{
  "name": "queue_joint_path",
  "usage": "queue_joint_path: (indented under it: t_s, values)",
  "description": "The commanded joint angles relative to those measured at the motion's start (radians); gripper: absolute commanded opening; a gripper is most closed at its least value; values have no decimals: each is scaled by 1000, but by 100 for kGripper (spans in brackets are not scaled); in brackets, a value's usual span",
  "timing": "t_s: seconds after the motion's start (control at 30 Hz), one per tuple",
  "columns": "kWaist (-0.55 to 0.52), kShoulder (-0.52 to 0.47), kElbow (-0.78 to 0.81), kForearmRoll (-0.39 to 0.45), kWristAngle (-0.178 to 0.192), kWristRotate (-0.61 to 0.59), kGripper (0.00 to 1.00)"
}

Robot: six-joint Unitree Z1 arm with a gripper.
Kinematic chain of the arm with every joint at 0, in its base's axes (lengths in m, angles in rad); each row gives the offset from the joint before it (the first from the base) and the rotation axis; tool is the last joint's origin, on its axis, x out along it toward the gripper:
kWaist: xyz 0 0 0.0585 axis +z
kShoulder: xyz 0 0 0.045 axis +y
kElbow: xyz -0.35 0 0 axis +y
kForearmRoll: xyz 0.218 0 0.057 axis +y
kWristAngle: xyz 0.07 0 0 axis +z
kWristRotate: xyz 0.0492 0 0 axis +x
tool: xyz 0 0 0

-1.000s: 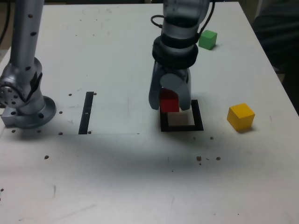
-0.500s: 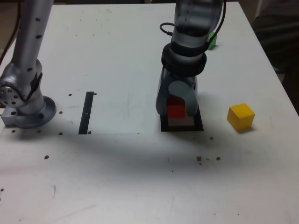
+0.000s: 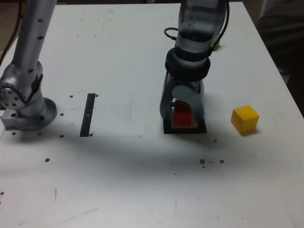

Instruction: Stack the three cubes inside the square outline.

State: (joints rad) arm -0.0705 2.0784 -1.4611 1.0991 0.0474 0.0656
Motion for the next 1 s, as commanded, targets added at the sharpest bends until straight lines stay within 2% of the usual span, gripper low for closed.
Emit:
queue_joint_path:
  t_s: [0.0, 0.27, 0.5, 0.7, 0.97]
  values:
    - [1, 0, 3, -3, -1, 2, 99]
    - [1, -42, 37, -27, 3, 0, 99]
    - [1, -117, 81, -32, 38, -5, 99]
    - [1, -144, 65, 12, 60, 18, 99]
    - [1, -133, -41, 110, 86, 116, 100]
